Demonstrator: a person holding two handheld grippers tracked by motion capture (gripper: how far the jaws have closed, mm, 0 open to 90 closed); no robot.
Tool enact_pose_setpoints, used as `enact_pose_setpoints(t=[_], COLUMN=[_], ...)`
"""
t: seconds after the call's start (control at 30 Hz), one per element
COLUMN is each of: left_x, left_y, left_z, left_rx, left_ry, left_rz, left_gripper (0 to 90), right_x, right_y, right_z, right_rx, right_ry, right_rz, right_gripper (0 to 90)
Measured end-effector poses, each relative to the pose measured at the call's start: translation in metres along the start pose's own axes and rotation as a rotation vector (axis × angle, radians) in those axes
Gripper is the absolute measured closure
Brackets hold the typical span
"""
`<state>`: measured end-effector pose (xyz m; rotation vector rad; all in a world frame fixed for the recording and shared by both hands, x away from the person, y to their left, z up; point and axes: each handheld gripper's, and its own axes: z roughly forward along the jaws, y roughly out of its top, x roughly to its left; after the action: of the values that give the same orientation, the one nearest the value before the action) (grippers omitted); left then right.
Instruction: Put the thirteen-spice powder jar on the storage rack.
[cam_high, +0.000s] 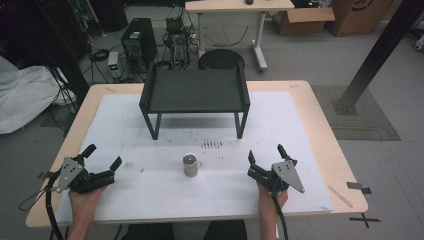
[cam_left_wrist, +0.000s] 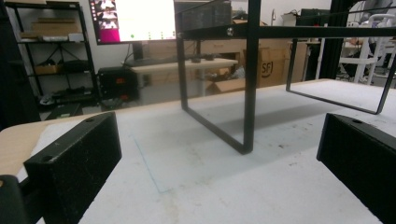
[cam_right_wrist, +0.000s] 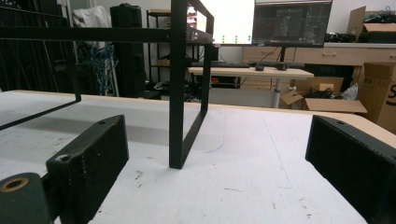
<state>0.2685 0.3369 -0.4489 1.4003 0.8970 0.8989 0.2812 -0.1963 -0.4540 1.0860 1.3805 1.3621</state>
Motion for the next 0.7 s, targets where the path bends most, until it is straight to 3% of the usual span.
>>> enact_pose_setpoints(t=[0.27, 0.37, 0.53, 0.7], left_x=[-0.004, -0.006, -0.008, -0.013], left_y=[0.025, 0.034, 0.048, 0.06], left_z=[0.0, -0.001, 0.001, 0.005], left_rx=[-0.042, -0.056, -0.033, -0.016], left_ry=[-0.018, -0.039, -0.131, -0.234], left_rz=[0.021, 0.004, -0.005, 0.011], left_gripper=[0.3, 0.3, 0.5, 0.5], right_x=[0.0, 0.0, 0.0, 0.0], right_y=[0.0, 0.0, 0.0, 0.0], right_z=[0.0, 0.0, 0.0, 0.0], right_rx=[-0.002, -0.003, -0.003, -0.003], right_ry=[0.0, -0.001, -0.001, 0.0], right_rz=[-0.001, -0.001, -0.001, 0.0], right_gripper=[5.6, 5.6, 5.6, 5.6])
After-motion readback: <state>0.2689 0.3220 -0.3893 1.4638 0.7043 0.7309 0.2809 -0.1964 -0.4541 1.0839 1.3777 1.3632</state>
